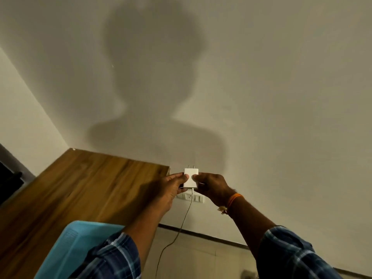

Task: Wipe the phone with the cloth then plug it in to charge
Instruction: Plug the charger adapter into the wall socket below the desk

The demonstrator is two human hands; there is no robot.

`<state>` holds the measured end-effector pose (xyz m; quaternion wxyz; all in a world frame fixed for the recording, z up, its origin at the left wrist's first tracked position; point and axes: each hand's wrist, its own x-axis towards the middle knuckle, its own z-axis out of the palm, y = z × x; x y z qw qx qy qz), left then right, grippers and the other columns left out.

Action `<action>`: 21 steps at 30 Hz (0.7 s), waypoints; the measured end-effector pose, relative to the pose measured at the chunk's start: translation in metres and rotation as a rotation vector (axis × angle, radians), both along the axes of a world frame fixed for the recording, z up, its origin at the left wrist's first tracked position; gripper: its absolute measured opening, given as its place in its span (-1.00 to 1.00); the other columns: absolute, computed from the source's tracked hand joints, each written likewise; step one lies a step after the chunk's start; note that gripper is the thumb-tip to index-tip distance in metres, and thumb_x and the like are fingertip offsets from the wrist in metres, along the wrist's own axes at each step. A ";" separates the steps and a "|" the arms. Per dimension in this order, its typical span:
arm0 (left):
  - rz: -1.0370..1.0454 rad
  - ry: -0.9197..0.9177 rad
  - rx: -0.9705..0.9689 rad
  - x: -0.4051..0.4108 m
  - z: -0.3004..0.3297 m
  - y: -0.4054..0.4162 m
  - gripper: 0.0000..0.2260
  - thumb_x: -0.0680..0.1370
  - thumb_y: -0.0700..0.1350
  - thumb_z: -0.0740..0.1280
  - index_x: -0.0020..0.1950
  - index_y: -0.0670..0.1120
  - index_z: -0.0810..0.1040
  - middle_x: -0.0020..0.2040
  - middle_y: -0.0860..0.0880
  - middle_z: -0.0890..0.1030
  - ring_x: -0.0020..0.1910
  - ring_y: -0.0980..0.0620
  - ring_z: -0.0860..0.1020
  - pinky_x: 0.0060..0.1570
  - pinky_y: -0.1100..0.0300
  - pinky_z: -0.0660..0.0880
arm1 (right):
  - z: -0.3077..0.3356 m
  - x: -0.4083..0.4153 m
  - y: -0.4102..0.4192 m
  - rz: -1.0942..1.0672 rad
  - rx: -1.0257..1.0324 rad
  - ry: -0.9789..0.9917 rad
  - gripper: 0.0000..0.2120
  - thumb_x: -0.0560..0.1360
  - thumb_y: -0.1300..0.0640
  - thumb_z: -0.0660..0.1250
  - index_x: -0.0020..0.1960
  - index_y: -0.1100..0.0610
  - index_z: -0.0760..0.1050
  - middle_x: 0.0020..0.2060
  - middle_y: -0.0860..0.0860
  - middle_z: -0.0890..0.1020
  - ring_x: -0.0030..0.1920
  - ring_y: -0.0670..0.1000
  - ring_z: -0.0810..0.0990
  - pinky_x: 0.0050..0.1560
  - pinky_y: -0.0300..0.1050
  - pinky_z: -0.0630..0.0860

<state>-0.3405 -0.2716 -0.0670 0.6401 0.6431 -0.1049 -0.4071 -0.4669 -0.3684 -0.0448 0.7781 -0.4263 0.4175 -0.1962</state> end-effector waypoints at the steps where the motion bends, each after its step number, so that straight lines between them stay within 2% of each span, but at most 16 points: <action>1: 0.014 0.011 0.020 -0.001 -0.018 -0.002 -0.75 0.48 -0.18 0.50 0.14 -0.17 0.66 0.04 -0.14 0.71 0.01 -0.13 0.70 -0.14 0.10 0.68 | -0.017 0.000 0.000 -0.012 0.020 0.014 -0.75 0.45 0.33 0.47 0.12 0.36 0.61 0.04 0.31 0.70 0.03 0.26 0.72 0.04 0.04 0.68; 5: 0.058 0.042 0.089 -0.006 -0.089 -0.016 -0.73 0.50 -0.20 0.48 0.18 -0.20 0.64 0.01 -0.08 0.67 0.02 -0.10 0.65 -0.14 0.10 0.67 | -0.085 0.003 -0.003 -0.065 0.073 0.059 -0.74 0.45 0.34 0.48 0.12 0.37 0.61 0.06 0.31 0.69 0.05 0.27 0.71 -0.05 0.01 0.69; 10: 0.066 0.062 0.188 -0.001 -0.173 -0.031 -0.78 0.49 -0.18 0.49 0.12 -0.14 0.67 -0.01 -0.05 0.69 -0.08 -0.02 0.67 -0.03 0.05 0.67 | -0.167 0.007 -0.012 -0.114 0.102 0.109 -0.75 0.46 0.29 0.48 0.09 0.39 0.62 0.07 0.38 0.65 0.12 0.31 0.66 0.08 0.09 0.67; 13: 0.072 0.047 0.234 0.003 -0.219 -0.040 -0.75 0.48 -0.18 0.50 0.15 -0.15 0.67 0.00 -0.05 0.71 -0.08 -0.03 0.68 0.00 0.00 0.67 | -0.212 0.012 -0.019 -0.089 0.103 0.141 -0.75 0.52 0.29 0.41 0.17 0.39 0.59 0.01 0.31 0.67 0.03 0.20 0.68 0.16 0.12 0.64; 15: 0.077 0.038 0.256 0.004 -0.246 -0.045 -0.76 0.48 -0.17 0.50 0.13 -0.14 0.67 -0.01 -0.03 0.72 -0.10 -0.03 0.68 -0.04 0.05 0.68 | -0.238 0.017 -0.023 -0.100 0.123 0.143 -0.78 0.53 0.30 0.40 0.12 0.40 0.60 -0.08 0.24 0.68 -0.08 0.14 0.69 0.07 0.05 0.67; 17: 0.088 0.032 0.274 0.007 -0.265 -0.047 -0.76 0.47 -0.16 0.50 0.13 -0.13 0.67 -0.03 0.00 0.71 -0.11 -0.01 0.68 -0.09 0.10 0.67 | -0.257 0.021 -0.024 -0.118 0.138 0.161 -0.81 0.53 0.30 0.41 0.07 0.42 0.60 -0.14 0.22 0.66 -0.12 0.13 0.66 0.06 0.07 0.64; 21: 0.097 0.008 0.314 0.012 -0.298 -0.052 -0.75 0.48 -0.16 0.50 0.15 -0.12 0.66 0.01 -0.02 0.71 -0.09 -0.04 0.69 -0.31 0.31 0.60 | -0.291 0.032 -0.027 -0.153 0.155 0.186 -0.79 0.51 0.31 0.42 0.04 0.47 0.59 -0.20 0.24 0.62 -0.19 0.15 0.63 -0.10 0.02 0.67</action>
